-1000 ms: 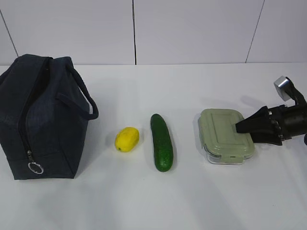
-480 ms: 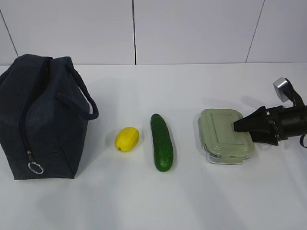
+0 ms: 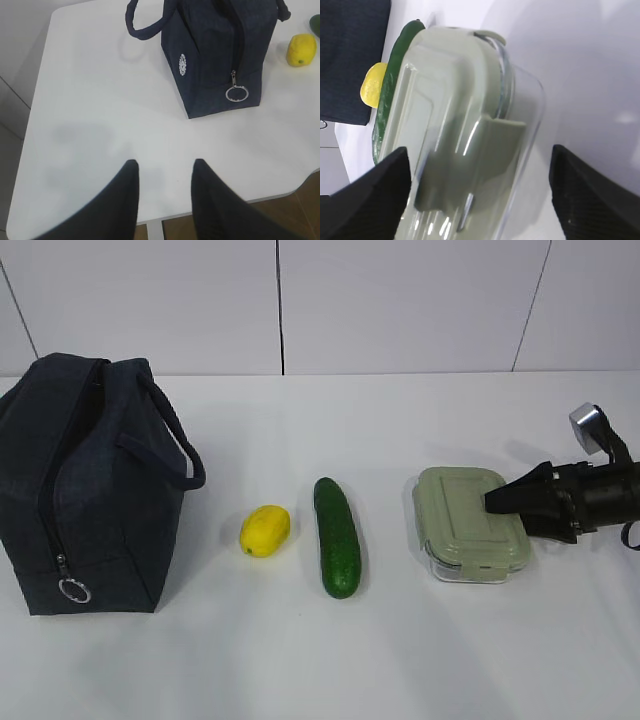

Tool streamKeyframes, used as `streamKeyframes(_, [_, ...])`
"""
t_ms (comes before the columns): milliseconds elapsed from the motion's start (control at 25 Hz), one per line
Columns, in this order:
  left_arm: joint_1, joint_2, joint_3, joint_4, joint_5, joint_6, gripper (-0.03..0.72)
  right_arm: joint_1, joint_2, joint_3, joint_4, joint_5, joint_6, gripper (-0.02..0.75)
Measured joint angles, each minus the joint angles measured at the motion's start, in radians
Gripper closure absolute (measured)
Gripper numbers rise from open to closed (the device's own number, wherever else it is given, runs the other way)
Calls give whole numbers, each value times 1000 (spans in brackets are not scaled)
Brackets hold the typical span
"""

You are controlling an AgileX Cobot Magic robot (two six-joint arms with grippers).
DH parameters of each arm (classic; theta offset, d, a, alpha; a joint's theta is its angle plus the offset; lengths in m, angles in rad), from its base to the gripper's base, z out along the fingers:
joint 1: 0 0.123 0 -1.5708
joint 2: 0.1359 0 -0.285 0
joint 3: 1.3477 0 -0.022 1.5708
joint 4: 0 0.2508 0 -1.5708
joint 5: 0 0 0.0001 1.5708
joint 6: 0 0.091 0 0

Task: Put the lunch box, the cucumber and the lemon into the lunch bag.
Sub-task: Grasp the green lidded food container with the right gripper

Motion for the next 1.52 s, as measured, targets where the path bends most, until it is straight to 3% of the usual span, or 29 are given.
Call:
streamKeyframes(1040, [0,0,0,0,0,0,450,62,11,0,6,2,-5,98])
streamKeyframes(1520, [0,0,0,0,0,0,450,62,11,-4,-4,26,-5,246])
